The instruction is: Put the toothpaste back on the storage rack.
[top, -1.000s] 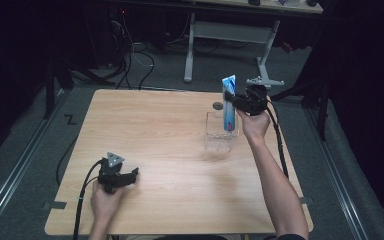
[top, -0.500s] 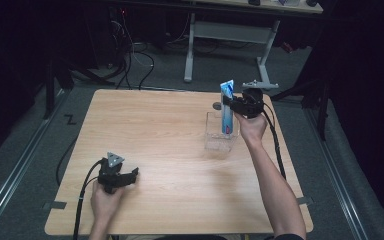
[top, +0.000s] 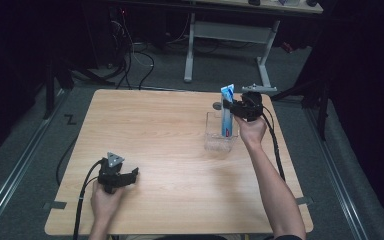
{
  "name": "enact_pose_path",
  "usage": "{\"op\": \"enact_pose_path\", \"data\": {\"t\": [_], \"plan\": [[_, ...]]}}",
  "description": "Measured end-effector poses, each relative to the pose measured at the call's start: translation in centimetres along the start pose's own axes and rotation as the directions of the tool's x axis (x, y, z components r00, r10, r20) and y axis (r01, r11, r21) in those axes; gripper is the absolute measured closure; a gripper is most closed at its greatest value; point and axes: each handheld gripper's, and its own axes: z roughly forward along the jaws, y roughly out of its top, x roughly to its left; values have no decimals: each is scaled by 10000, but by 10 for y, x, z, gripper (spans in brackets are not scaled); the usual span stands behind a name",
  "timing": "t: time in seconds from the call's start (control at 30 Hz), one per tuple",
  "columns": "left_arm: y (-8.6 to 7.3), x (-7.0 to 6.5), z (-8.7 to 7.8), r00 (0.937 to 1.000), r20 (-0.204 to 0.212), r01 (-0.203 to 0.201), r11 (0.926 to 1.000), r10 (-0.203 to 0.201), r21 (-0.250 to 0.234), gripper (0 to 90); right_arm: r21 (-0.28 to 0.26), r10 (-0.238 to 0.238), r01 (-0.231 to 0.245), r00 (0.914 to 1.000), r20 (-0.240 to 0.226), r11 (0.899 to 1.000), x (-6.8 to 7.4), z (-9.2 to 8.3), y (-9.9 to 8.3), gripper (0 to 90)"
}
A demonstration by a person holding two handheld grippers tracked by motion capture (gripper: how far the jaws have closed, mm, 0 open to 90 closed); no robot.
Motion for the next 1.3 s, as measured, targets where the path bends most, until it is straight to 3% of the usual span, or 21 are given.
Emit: {"op": "enact_pose_path", "data": {"t": [1.3], "plan": [[0, 0, 0, 10000, -17, 2, 10000, -2, -25, 242, 634, 288, -300, 9994, 199, 9975, -7, 3, -22, 730]]}}
